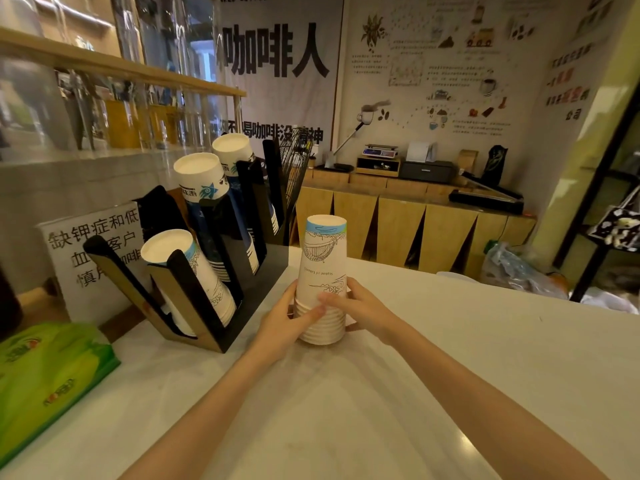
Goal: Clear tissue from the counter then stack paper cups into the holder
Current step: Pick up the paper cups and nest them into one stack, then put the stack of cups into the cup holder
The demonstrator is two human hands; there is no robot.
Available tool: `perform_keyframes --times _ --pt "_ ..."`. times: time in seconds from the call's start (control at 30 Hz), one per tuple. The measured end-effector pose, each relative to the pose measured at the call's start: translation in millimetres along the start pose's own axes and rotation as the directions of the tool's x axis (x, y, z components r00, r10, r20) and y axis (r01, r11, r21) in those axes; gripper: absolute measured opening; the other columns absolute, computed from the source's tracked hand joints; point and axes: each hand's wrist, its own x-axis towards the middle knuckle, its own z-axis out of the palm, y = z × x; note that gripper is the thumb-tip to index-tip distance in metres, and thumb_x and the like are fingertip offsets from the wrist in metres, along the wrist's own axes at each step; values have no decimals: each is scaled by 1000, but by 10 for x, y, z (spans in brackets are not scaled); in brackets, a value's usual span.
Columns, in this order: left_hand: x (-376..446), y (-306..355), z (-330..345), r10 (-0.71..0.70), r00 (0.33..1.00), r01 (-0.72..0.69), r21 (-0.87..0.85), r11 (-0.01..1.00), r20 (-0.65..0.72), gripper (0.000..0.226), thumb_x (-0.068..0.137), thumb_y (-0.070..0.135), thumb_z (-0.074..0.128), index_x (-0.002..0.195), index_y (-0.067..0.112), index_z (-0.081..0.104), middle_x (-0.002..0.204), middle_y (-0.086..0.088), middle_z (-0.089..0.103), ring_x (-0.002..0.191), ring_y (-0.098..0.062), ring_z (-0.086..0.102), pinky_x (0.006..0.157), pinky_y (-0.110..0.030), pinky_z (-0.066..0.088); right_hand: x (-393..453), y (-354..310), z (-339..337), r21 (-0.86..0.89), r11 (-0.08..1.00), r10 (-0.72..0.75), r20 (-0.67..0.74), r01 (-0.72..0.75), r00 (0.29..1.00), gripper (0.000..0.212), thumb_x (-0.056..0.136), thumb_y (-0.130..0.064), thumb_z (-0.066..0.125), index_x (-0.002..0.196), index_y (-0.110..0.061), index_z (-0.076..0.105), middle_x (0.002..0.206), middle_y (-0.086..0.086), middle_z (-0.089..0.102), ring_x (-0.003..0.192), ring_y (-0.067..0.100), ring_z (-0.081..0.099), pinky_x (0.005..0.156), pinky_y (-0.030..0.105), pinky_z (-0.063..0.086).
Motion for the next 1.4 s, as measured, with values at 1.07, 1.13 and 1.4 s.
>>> perform_keyframes --times 1.07,1.13,1.4 --pt "-870 1271 -1986 344 890 -245 322 915 -300 52 68 42 71 115 39 48 103 18 60 98 -3 58 86 -29 45 -528 -2009 1219 -7 870 -492 68 493 868 58 79 -56 57 126 -22 48 114 -6 59 104 15 58 81 27 50" --pt "-860 1246 -2033 338 897 -257 284 924 -286 46 76 29 66 116 36 47 104 17 60 100 -3 56 84 -26 44 -515 -2035 1281 -24 859 -510 62 512 858 59 81 -55 55 127 -18 47 111 -6 57 98 13 57 68 18 44" --pt "-752 1126 -2143 337 902 -271 256 928 -268 50 70 36 70 116 36 50 106 13 62 100 -4 58 77 -20 44 -356 -2005 1380 -6 873 -485 82 488 870 58 82 -51 56 126 -15 47 120 0 60 98 13 57 66 16 43"
